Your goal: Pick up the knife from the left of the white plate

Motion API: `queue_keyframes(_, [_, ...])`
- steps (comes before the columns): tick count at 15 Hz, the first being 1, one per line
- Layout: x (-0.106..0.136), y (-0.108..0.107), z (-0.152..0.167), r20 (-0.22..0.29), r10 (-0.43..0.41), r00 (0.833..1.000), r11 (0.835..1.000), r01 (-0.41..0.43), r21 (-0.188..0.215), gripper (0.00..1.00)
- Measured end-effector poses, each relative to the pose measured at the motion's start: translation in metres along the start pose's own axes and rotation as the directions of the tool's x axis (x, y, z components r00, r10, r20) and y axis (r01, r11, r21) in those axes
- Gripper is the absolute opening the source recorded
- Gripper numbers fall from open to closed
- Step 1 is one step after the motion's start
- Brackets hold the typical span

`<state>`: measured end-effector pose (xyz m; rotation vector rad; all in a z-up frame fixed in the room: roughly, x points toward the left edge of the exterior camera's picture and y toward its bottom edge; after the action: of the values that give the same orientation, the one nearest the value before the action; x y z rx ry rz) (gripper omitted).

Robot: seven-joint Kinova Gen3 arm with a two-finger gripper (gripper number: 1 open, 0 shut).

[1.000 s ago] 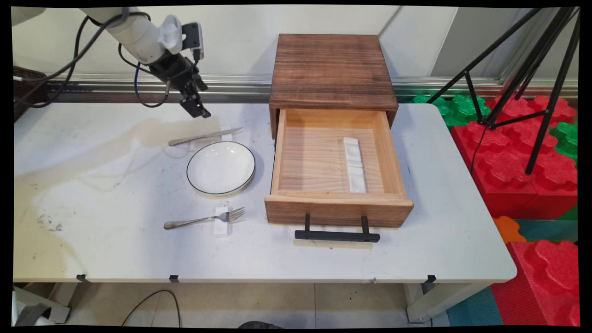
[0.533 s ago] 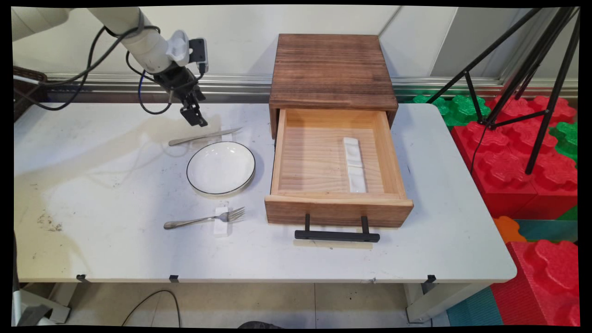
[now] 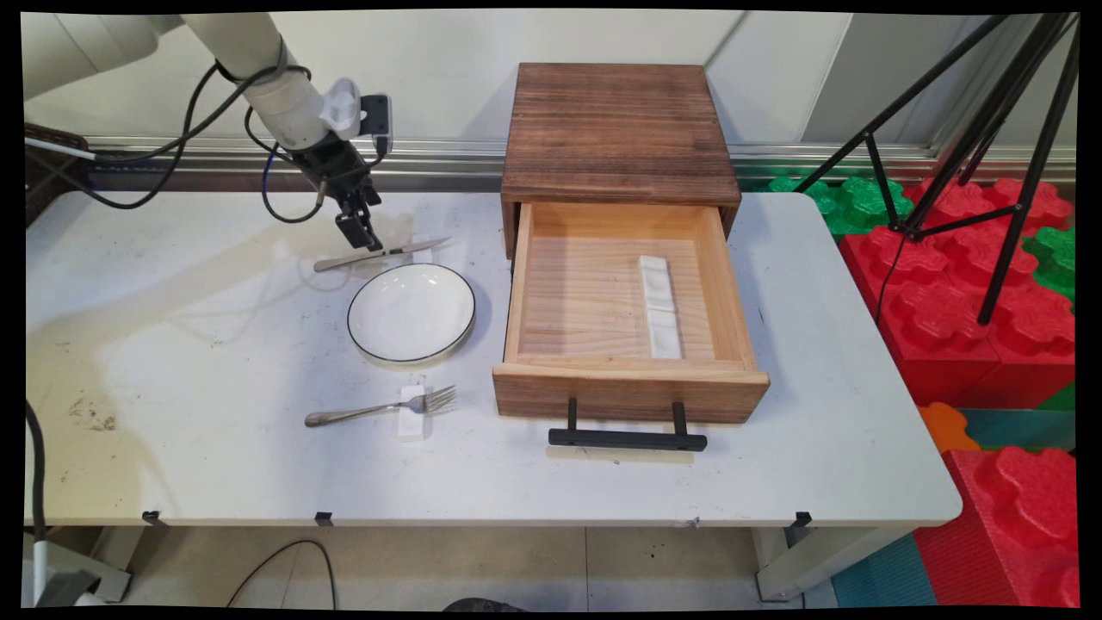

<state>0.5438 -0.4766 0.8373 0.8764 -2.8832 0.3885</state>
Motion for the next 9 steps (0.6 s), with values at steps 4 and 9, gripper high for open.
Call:
queue_keyframes(4, [0.002,-0.005,0.012,0.003,0.013,1.000,0.999,-0.013,-0.031,1.00])
queue_keyframes(9, [0.006,-0.010,0.025,-0.005,0.015,1.000,0.998,-0.015,-0.062,1.00])
